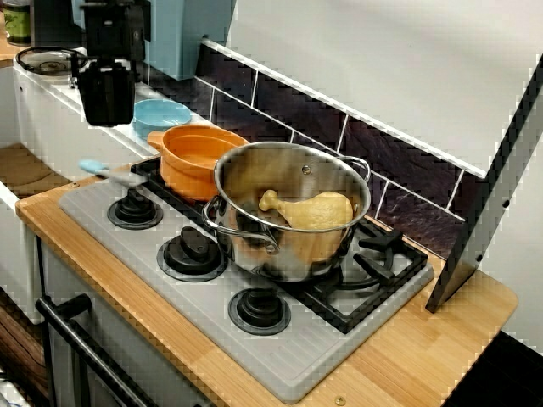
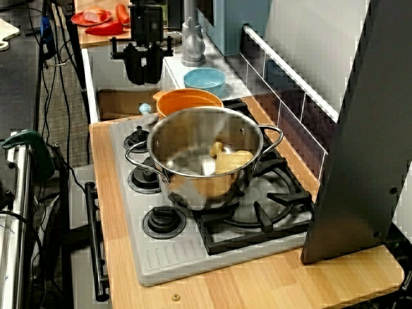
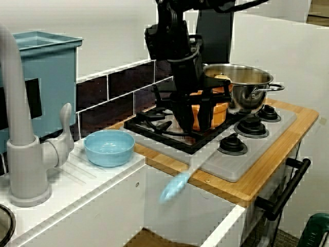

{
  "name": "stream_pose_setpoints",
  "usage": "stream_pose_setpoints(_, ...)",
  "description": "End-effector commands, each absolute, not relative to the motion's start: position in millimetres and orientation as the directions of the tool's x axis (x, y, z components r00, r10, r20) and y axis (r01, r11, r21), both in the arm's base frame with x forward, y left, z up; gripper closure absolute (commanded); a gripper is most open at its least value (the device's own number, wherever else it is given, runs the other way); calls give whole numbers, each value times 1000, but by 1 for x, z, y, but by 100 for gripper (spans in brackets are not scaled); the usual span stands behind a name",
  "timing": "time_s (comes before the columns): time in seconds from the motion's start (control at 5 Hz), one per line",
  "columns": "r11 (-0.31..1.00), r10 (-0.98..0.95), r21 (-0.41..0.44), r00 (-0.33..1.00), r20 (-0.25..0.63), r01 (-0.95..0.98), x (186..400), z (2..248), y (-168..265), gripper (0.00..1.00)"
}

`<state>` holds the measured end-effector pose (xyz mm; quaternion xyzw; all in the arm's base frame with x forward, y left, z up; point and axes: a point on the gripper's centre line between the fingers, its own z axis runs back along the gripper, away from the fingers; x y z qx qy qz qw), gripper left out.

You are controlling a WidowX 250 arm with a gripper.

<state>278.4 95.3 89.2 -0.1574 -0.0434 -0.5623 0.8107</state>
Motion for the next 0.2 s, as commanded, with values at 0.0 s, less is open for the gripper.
stream_pose_setpoints(0.0,310,-899,-128,334,285,942,281,123,103,100)
